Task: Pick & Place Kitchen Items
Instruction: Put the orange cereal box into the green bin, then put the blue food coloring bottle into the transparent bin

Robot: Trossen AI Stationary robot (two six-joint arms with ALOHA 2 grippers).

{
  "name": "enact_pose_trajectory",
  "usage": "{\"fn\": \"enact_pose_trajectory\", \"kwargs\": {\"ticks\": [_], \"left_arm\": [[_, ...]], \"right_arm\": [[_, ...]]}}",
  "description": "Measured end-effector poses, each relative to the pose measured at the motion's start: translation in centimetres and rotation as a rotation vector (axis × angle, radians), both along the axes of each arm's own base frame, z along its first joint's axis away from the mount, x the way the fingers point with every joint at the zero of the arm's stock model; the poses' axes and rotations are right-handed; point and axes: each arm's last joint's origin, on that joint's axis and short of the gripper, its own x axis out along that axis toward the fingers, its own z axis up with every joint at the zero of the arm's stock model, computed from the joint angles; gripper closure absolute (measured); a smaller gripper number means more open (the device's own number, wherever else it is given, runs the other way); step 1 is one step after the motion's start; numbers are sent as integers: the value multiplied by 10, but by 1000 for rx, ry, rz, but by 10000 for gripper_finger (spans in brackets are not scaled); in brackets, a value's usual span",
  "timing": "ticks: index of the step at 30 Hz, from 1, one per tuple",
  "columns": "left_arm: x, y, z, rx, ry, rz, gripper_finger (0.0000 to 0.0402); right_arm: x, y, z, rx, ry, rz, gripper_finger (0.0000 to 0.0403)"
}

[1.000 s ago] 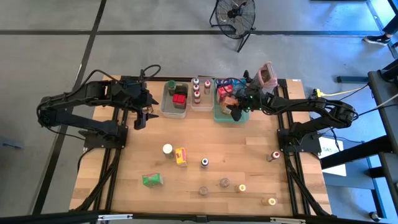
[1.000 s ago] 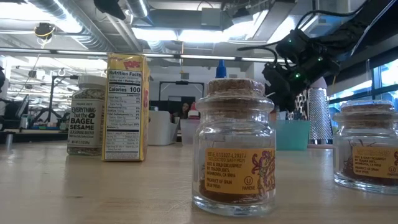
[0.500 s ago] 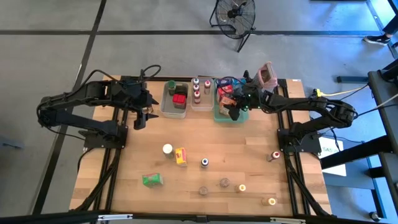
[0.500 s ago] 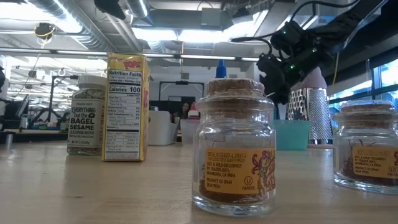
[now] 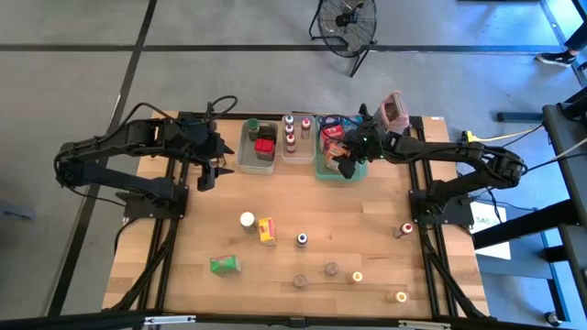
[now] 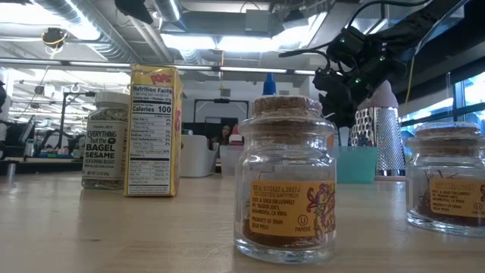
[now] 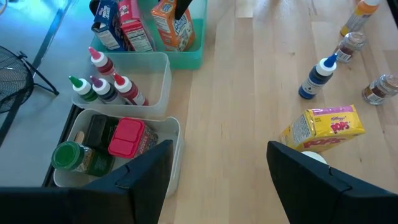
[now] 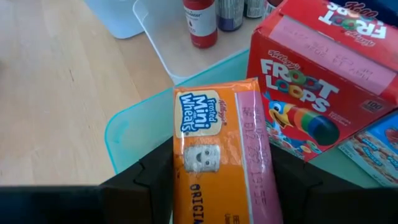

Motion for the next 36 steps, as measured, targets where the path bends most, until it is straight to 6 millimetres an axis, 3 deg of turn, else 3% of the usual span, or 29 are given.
{"fn": "enact_pose_trajectory", "kwargs": {"ticks": [23,30,36], "left_arm": [[0,0,0,-8,-2,8,146],[0,0,0,-14,1,12,146],[0,0,0,-5,3,3,146]], "right_arm": [[5,-4,11,-57,-114,-39,151],[1,-1,29,-87,-203,-20,151],[-2,6,58,-122,-304,-1,151]]}}
